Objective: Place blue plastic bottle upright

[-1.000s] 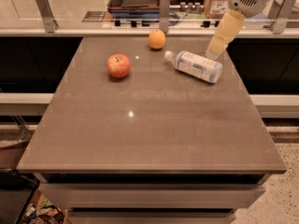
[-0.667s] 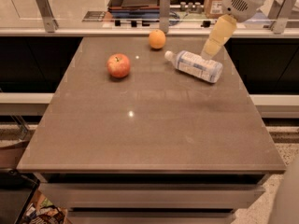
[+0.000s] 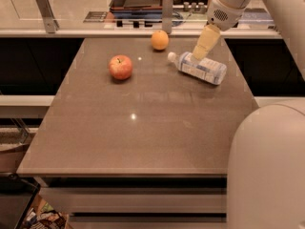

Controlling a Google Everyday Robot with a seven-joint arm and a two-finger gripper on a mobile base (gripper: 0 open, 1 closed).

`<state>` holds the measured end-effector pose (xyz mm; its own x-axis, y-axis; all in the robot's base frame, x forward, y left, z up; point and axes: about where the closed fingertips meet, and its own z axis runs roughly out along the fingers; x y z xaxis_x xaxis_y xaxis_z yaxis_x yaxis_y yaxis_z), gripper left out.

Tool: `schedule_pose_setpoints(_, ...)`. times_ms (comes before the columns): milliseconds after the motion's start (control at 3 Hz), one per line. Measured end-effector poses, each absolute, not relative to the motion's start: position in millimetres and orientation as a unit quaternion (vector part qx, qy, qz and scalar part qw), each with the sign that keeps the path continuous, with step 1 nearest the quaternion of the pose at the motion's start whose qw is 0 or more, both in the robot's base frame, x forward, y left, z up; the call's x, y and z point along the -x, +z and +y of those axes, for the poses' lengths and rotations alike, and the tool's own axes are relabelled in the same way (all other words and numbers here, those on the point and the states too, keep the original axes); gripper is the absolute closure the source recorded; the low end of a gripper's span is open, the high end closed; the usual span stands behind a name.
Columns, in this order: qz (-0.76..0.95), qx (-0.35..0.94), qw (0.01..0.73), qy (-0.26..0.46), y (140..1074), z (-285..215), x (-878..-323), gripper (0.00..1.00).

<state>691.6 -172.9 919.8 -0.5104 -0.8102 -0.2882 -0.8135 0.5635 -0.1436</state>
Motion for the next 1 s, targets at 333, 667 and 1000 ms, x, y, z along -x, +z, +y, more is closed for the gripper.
schedule_pose_setpoints(333, 0.868, 0.467, 0.167, 0.005, 918.2, -171.2, -695.1, 0.0)
schedule_pose_setpoints(667, 0.88, 0.453, 0.147, 0.0, 902.9, -173.9, -698.1, 0.0)
schedule_pose_setpoints(1000, 0.893, 0.435, 0.117, -0.014, 883.8, -177.6, -700.3, 0.0)
